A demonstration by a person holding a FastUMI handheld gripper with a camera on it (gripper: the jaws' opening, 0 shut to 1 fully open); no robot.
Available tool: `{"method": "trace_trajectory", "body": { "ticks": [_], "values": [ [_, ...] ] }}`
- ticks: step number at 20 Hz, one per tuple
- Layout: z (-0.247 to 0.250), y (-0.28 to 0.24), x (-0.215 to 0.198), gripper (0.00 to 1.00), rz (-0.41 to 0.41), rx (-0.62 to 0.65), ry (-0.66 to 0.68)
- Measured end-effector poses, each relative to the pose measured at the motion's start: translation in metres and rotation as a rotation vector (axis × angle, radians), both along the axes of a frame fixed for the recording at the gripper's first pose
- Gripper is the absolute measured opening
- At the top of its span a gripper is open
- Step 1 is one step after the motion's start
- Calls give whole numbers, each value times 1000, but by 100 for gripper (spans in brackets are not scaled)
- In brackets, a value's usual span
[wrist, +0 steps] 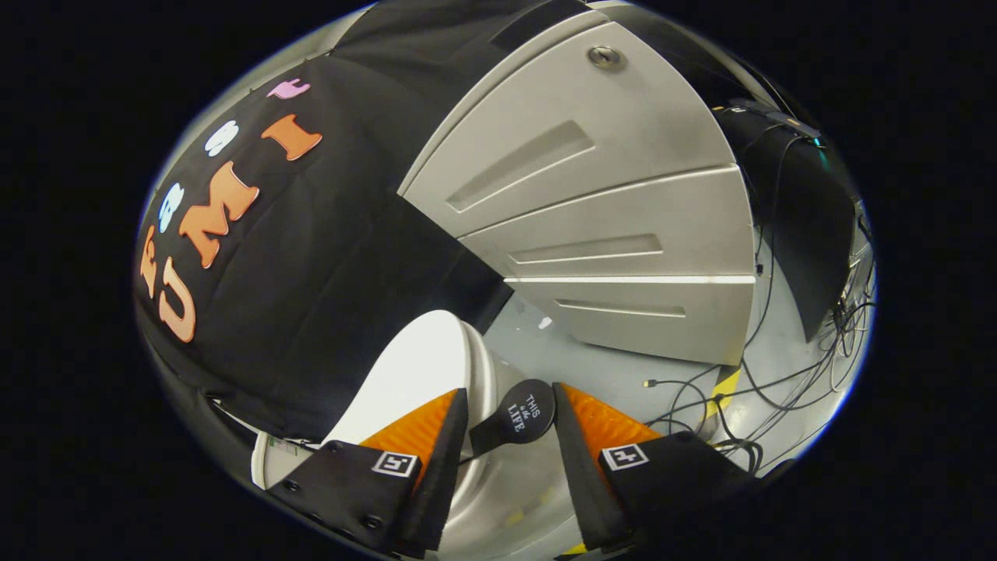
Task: Open the toilet lid.
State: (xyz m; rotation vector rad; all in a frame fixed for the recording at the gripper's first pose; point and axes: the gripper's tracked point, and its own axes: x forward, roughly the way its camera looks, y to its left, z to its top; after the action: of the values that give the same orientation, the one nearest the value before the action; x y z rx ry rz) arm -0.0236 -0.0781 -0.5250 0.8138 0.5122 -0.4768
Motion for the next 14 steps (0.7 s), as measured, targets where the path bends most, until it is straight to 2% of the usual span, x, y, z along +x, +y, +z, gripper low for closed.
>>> {"method": "trace_trajectory", "body": {
  "ticks": [2, 4, 5, 8, 9, 10, 11, 12, 13, 14],
  "values": [
    [-3, 3, -5, 59, -8, 47, 17],
    [-4, 9, -13, 58, -1, 110, 27],
    [-3, 10, -11, 46, -11, 144, 14],
    [0, 12, -8, 37, -27, 195, -16],
    [6, 8, -11, 29, -42, 197, -20],
    [10, 8, -9, 28, -37, 204, -23],
    [12, 6, -7, 18, -42, 201, -19],
    [15, 2, -3, 18, -45, 188, -26],
    [20, 0, 3, 9, -67, 164, -33],
    [27, -3, 6, 9, -70, 129, -40]
  ]
}}
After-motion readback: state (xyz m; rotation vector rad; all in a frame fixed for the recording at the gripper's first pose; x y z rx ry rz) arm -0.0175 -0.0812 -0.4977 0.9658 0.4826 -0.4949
